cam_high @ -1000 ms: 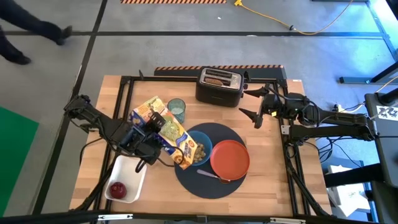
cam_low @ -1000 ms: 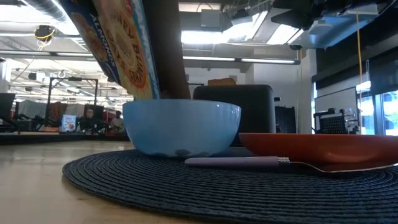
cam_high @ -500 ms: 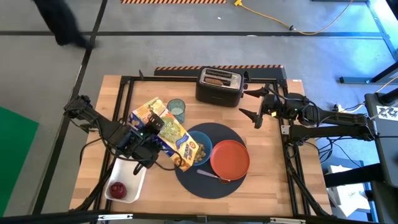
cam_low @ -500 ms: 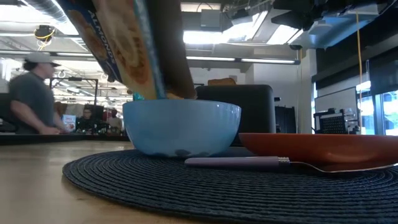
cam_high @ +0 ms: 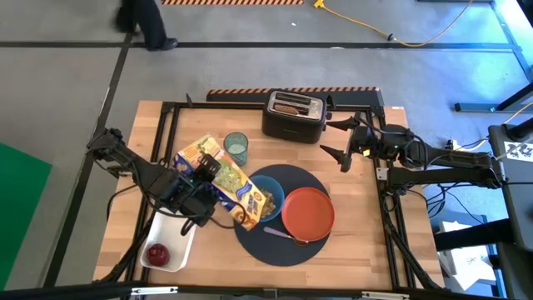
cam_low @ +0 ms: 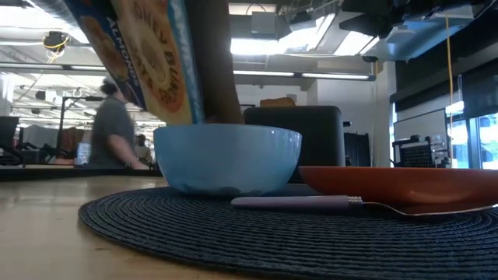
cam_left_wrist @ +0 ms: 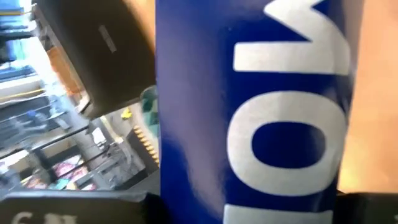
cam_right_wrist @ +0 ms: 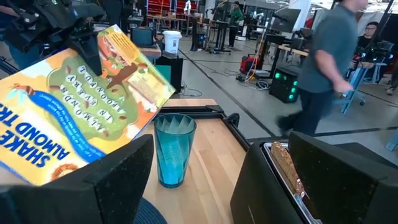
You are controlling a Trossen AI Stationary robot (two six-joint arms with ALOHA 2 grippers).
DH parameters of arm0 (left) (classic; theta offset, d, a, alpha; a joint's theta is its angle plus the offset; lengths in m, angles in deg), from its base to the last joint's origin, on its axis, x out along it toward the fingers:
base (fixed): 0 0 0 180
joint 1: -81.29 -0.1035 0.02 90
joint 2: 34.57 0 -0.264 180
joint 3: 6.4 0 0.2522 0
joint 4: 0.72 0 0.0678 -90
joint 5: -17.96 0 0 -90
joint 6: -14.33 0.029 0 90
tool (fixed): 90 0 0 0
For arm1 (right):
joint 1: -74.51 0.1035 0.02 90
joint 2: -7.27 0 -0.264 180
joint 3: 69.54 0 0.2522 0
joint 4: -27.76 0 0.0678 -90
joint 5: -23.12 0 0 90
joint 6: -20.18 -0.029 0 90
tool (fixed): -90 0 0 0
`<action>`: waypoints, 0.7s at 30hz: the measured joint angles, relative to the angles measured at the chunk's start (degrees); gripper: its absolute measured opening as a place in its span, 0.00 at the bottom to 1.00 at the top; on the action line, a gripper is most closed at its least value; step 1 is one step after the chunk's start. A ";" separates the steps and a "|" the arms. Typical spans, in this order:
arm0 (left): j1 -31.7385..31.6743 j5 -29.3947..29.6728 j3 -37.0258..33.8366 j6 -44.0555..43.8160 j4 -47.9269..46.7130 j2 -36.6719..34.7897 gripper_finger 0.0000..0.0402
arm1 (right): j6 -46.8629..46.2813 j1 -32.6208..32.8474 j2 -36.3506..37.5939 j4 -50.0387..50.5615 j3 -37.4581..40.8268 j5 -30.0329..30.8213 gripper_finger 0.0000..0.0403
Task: Arrange a breakfast setting
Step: Pour the cereal from the cereal box into the blue bowl
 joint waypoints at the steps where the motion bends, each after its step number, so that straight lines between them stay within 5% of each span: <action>1: 0.00 0.51 0.00 0.06 -0.07 -0.02 0.30 | 0.00 0.00 0.00 0.02 0.00 0.00 0.90; 8: -0.08 0.41 0.00 -2.70 -0.04 -0.10 0.30 | -1.40 0.00 -1.64 -1.15 0.00 -3.82 0.90; 13: -2.13 -5.99 0.00 -7.46 -0.03 -0.21 0.30 | -1.73 0.07 -7.68 -6.58 0.00 -10.91 0.90; 21: -6.85 -10.01 0.00 -6.39 -0.02 -0.26 0.30 | 0.00 6.63 -18.86 -13.79 0.00 -6.98 0.89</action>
